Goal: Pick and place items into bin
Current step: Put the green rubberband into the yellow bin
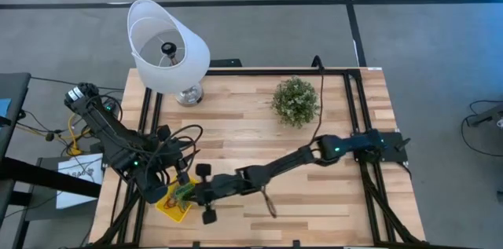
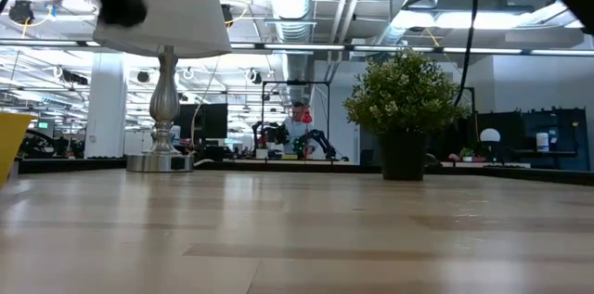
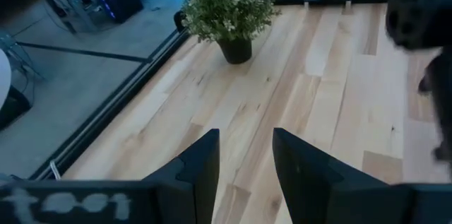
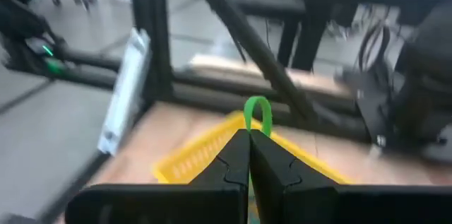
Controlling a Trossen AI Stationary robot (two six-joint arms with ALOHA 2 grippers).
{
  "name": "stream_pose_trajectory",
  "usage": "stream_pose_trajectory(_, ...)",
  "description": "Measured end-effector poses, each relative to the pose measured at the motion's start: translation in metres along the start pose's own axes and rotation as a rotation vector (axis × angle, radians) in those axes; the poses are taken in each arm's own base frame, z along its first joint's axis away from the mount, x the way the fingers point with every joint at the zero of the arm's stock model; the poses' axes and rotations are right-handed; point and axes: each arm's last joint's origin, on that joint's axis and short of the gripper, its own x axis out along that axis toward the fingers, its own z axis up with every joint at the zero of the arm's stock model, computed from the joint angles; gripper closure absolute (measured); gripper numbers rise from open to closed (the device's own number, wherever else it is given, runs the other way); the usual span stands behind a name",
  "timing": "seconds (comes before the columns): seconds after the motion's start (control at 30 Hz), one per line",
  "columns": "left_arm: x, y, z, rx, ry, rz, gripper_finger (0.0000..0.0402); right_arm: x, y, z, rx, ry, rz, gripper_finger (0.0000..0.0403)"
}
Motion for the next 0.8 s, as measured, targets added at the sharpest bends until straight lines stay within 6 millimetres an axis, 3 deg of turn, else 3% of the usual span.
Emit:
stream_pose_trajectory(0.23, 0.0, 0.001, 0.0, 0.034, 0.0, 0.007, 0.0278, 0.025, -0.015, -0.024, 0.005, 0.081, -0.024, 0.0399)
stream_pose_trajectory(0.8, 0.0, 0.003, -0.002, 0.064, 0.009, 0.018, 0.0278, 0.019, -0.026, -0.016, 0.058, 0.162, -0.032, 0.0298)
